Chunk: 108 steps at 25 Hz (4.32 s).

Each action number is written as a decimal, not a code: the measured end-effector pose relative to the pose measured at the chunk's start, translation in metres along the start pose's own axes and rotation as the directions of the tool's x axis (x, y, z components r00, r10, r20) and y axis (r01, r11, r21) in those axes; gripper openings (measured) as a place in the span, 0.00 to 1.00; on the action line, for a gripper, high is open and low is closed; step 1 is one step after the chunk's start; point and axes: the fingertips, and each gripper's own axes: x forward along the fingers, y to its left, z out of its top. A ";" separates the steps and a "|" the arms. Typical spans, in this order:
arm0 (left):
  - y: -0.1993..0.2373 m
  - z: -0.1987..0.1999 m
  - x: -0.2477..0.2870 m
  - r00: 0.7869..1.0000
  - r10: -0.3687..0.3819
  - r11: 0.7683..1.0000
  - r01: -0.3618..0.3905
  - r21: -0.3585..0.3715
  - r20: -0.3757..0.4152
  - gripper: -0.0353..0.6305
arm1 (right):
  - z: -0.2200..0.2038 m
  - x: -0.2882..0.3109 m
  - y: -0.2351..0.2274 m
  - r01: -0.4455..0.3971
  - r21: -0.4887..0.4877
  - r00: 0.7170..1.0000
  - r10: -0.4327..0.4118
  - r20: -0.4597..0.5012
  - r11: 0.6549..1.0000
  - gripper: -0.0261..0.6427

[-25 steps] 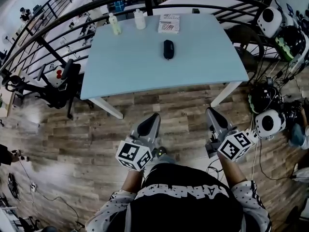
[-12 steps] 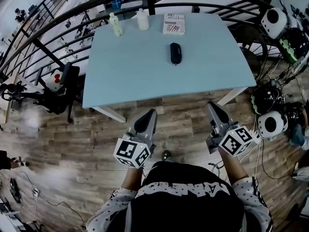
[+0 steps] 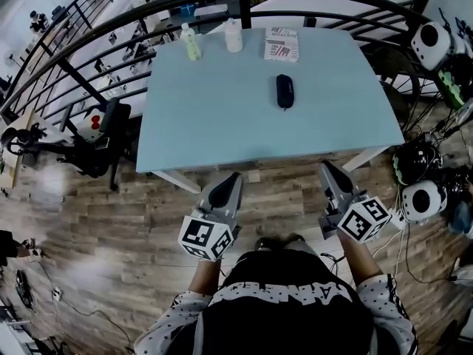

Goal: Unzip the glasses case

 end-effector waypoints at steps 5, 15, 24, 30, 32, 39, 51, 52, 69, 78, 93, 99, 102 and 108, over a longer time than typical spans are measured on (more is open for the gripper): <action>0.004 -0.004 0.004 1.000 0.015 1.000 -0.015 -0.009 -0.005 0.05 | -0.001 0.010 -0.011 0.000 0.007 1.000 0.000 -0.012 1.000 0.05; 0.063 0.016 0.000 0.981 0.196 0.980 -0.196 0.032 0.010 0.05 | 0.011 0.088 -0.036 -0.085 0.092 0.996 0.085 0.002 0.992 0.06; 0.080 0.027 0.069 0.983 0.185 0.981 -0.185 0.054 0.006 0.05 | 0.020 0.147 -0.084 -0.100 0.141 0.995 0.101 -0.001 0.985 0.07; 0.100 0.036 0.108 0.978 0.210 0.976 -0.209 0.060 -0.007 0.05 | 0.037 0.178 -0.120 -0.093 0.143 0.995 0.095 -0.004 0.985 0.08; 0.104 0.039 0.120 0.977 0.211 0.975 -0.209 0.071 -0.013 0.05 | 0.040 0.188 -0.130 -0.090 0.147 0.996 0.092 -0.003 0.985 0.08; 0.120 0.048 0.162 0.977 0.213 0.974 -0.211 0.083 -0.024 0.05 | 0.046 0.216 -0.161 -0.064 0.176 0.997 0.069 -0.023 0.982 0.11; 0.142 0.051 0.251 0.982 0.190 0.979 -0.187 0.086 -0.020 0.05 | 0.060 0.260 -0.223 -0.005 0.157 0.998 0.015 -0.061 0.988 0.15; 0.143 0.052 0.257 0.982 0.187 0.979 -0.185 0.087 -0.017 0.05 | 0.058 0.263 -0.227 0.001 0.157 0.997 0.011 -0.071 0.988 0.16; 0.200 0.048 0.316 0.993 0.094 0.994 -0.090 0.058 -0.069 0.05 | -0.004 0.343 -0.267 0.227 0.067 0.941 -0.201 -0.271 0.972 0.32; 0.230 0.048 0.317 0.995 0.059 0.997 -0.056 0.044 -0.081 0.05 | -0.051 0.363 -0.282 0.360 -0.007 0.858 -0.334 -0.389 0.933 0.53; 0.260 0.051 0.322 0.997 0.013 1.000 -0.011 0.027 -0.079 0.05 | -0.097 0.375 -0.301 0.493 -0.076 0.737 -0.462 -0.493 0.867 0.61; 0.272 0.045 0.325 0.995 0.010 1.000 -0.009 0.010 -0.096 0.05 | -0.111 0.385 -0.297 0.488 -0.087 0.717 -0.456 -0.527 0.868 0.62; 0.273 0.046 0.327 0.995 0.007 1.000 -0.006 0.006 -0.095 0.05 | -0.112 0.388 -0.295 0.489 -0.082 0.718 -0.454 -0.527 0.869 0.61; 0.276 0.041 0.325 0.994 0.012 1.000 -0.012 -0.002 -0.110 0.05 | -0.113 0.386 -0.298 0.489 -0.069 0.727 -0.450 -0.519 0.870 0.57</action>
